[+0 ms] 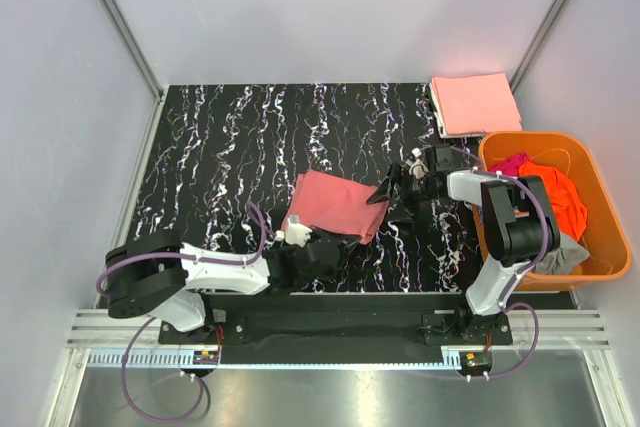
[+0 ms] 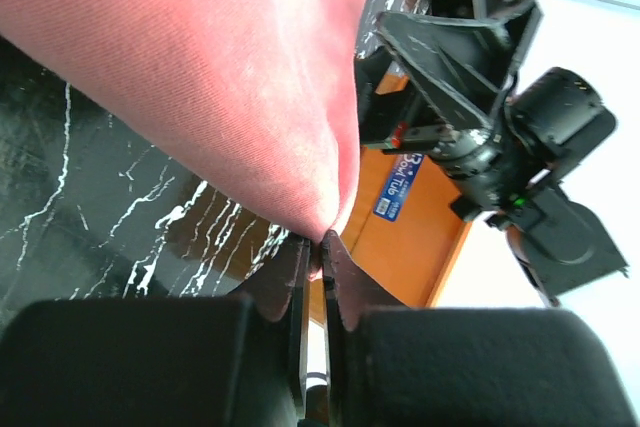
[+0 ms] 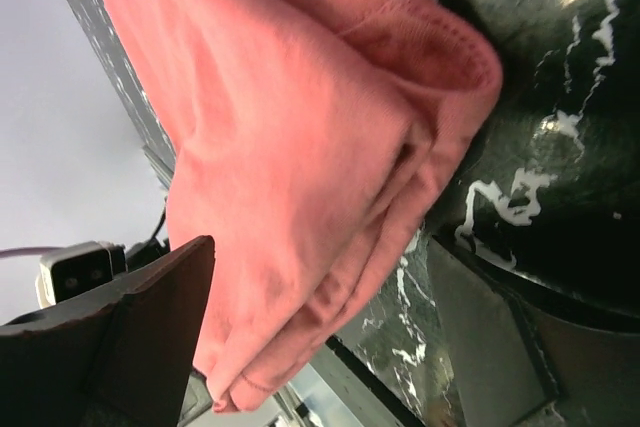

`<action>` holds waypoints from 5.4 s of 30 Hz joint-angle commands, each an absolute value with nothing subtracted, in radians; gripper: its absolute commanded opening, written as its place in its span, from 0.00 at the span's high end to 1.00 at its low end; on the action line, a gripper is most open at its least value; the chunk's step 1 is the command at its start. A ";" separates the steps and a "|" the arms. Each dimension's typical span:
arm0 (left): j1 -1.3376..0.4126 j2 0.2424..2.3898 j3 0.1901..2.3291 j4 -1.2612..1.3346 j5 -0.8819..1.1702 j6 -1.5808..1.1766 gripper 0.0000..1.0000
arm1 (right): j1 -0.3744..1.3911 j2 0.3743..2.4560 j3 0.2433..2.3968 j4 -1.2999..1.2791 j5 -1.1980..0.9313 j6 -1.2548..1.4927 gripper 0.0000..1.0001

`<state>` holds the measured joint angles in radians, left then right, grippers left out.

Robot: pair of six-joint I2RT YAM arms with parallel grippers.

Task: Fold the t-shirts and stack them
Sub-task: Fold the tshirt, then neatly place the folded tshirt to the corner

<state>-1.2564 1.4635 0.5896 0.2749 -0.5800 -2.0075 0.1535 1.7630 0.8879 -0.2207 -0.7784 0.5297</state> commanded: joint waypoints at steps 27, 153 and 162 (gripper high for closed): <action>-1.250 1.411 0.589 0.236 -0.509 -2.143 0.86 | 0.140 1.861 0.856 0.127 -0.723 0.666 0.53; -0.890 0.976 0.726 -0.623 -0.304 -0.765 0.43 | 0.018 2.155 2.617 -0.850 0.138 -0.641 1.00; -0.890 1.005 0.730 -0.621 -0.299 -0.765 0.43 | 0.011 2.138 2.562 -0.851 0.153 -0.658 1.00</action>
